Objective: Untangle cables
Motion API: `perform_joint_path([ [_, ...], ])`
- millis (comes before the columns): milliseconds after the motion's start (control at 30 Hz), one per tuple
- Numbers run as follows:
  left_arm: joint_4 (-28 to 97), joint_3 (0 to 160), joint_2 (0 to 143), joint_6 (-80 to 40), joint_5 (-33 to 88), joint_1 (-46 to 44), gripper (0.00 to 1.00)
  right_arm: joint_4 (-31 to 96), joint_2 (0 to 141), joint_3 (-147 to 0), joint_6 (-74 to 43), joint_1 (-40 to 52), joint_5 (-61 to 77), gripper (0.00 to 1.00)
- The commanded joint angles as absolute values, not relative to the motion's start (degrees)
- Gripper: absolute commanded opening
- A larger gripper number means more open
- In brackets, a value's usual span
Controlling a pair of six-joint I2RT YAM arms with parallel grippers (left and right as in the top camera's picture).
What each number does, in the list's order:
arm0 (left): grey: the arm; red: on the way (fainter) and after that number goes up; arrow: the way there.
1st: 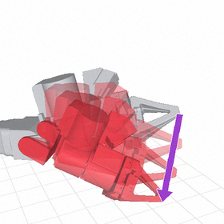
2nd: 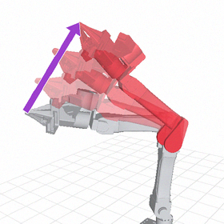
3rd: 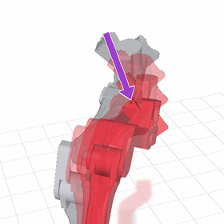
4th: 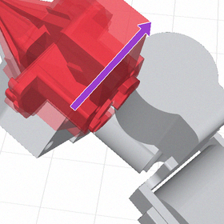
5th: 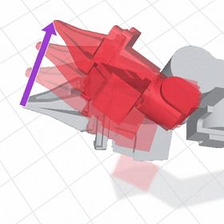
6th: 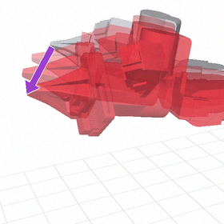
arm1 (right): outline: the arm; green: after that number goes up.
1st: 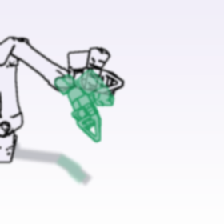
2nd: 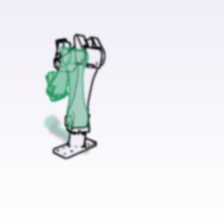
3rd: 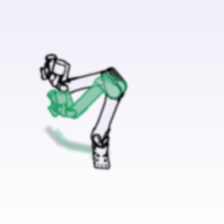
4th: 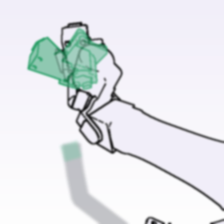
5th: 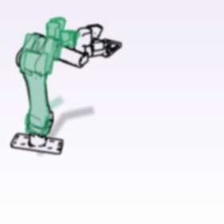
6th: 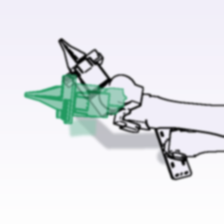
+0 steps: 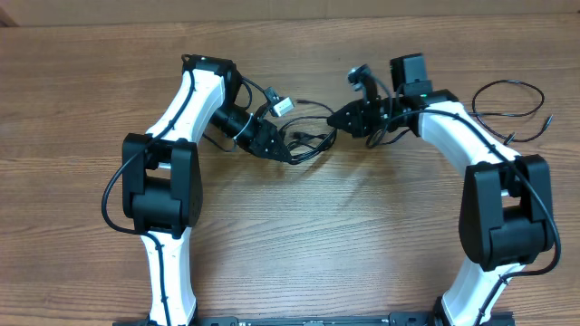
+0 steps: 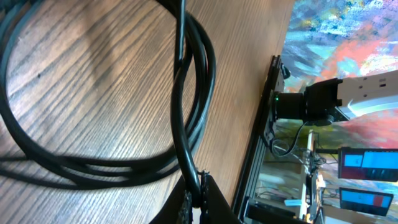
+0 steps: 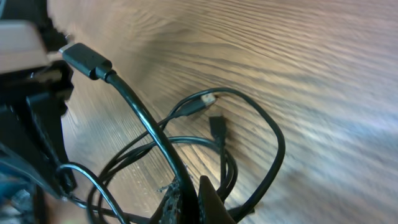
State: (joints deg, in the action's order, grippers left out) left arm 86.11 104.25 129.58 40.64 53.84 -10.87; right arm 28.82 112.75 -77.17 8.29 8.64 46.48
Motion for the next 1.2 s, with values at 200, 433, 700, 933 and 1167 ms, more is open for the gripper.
perform_joint_path([
  [200,78.8,104.0,130.0,32.5,53.3,-10.9,0.04,34.9,111.4,-77.2,-3.2,8.0,39.9,0.06],
  [433,68.4,104.0,130.0,16.2,44.7,-10.9,0.04,38.3,111.4,-77.2,-3.2,8.4,36.6,0.33],
  [700,66.4,104.0,130.0,13.4,44.6,-10.9,0.05,38.1,111.4,-77.2,-3.2,8.6,36.6,0.43],
  [933,71.1,104.0,130.0,13.3,45.2,-10.8,0.04,34.4,111.4,-77.2,-7.9,10.9,31.6,0.42],
  [1167,75.9,104.0,130.0,13.7,43.3,-10.8,0.04,31.1,111.4,-77.2,-10.2,17.0,22.1,0.36],
])
